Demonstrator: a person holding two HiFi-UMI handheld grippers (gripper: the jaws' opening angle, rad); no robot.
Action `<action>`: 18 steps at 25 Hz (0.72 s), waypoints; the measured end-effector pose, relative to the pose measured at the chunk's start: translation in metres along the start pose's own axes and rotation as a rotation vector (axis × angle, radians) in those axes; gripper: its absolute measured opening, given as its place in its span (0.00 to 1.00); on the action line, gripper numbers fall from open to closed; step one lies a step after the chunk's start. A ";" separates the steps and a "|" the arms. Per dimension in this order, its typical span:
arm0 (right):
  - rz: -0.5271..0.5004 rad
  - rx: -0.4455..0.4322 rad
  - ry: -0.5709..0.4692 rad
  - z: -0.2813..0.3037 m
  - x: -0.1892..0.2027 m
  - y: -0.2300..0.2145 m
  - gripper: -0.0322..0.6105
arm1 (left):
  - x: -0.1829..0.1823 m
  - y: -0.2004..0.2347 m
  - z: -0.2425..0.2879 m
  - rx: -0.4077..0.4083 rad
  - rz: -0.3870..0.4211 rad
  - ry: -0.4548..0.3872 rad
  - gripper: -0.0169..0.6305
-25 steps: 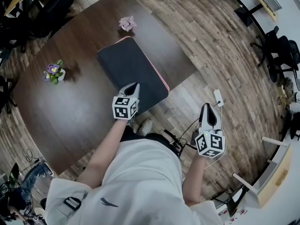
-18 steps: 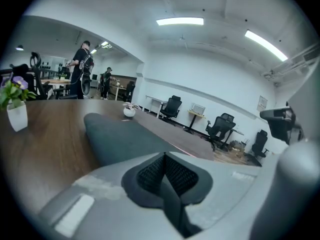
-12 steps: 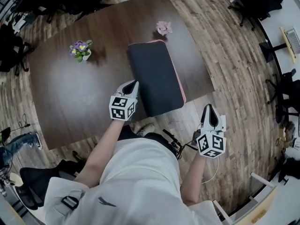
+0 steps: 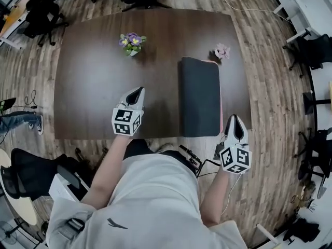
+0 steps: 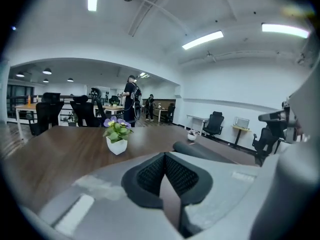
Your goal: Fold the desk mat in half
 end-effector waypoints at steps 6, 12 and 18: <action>-0.012 0.010 -0.002 -0.002 0.003 0.020 0.05 | -0.012 0.018 -0.017 0.014 0.005 -0.044 0.04; 0.002 0.068 -0.027 -0.018 0.005 0.030 0.05 | -0.021 0.018 -0.021 0.072 0.026 -0.070 0.04; 0.026 0.112 -0.040 -0.029 0.007 0.036 0.05 | -0.024 0.020 -0.022 0.089 0.057 -0.054 0.04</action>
Point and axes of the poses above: the fingertips, and each gripper's own axes: z forward along the fingers, y to its left, x out of its underside, the point moved 10 cm from there along -z, backward along the fingers, and after that the axes turned 2 degrees about -x, right-handed, at the moved point
